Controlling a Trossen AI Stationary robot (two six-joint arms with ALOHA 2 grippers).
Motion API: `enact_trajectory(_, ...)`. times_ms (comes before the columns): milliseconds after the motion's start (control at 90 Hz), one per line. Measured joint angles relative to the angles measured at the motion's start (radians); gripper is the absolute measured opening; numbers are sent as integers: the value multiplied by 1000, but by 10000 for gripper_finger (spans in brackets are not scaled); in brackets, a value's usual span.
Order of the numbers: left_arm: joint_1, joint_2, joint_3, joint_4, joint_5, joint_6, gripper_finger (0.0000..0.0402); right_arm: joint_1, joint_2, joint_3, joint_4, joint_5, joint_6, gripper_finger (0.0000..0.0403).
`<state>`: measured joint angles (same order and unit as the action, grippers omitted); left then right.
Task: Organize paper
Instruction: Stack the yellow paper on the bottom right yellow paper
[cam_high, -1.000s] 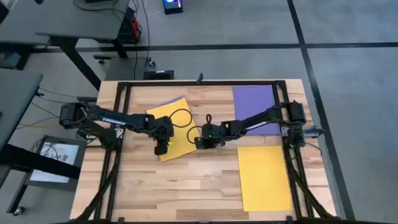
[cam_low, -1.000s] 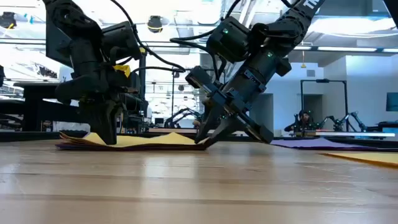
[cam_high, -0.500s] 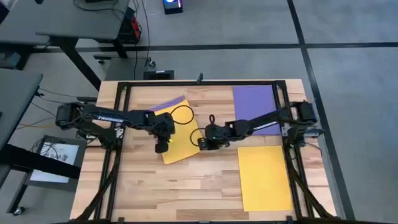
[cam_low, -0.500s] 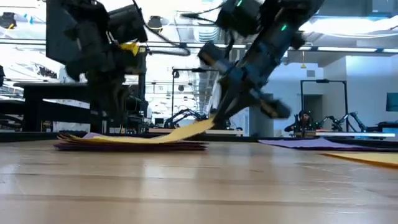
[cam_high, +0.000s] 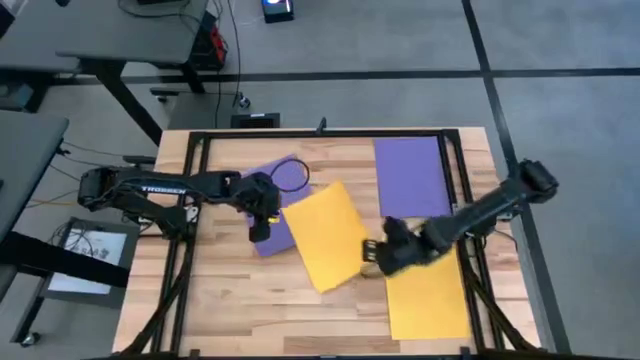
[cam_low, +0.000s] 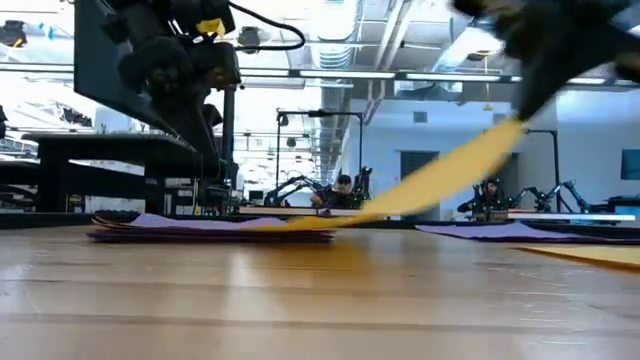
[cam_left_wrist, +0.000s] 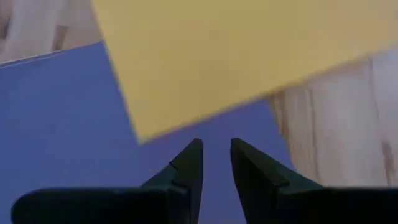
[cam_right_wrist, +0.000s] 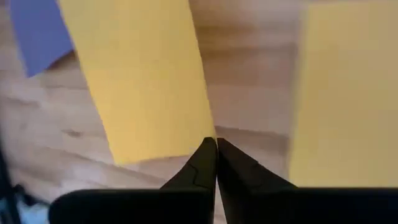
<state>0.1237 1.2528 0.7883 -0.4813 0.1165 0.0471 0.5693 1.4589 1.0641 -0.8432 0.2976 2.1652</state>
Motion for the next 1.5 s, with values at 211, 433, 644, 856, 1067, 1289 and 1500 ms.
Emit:
enact_trajectory(211, -32, 8, 0, 84, 35, -4, 65, 140, 7, 0, -44, -10, 63, 0)
enact_trajectory(433, -100, 25, 0, 244, 63, -75, 65, 175, 8, 0, -94, 0, 63, 0)
enact_trajectory(644, -198, 151, 4, 397, 38, -201, 65, 223, 8, 0, -83, -1, 62, 0)
enact_trajectory(856, -301, 385, 102, 403, 5, -261, 65, 251, 8, 0, -88, -3, 62, 0)
enact_trajectory(1067, -360, 623, 294, 395, -54, -343, 65, 265, 8, 0, -85, -7, 55, 0)
enact_trajectory(1289, -357, 795, 504, 257, -132, -332, 65, 310, 8, 0, -56, -13, 53, 0)
enact_trajectory(1500, -344, 907, 693, 100, -143, -237, 65, 339, 9, 0, -22, -15, 53, 0)
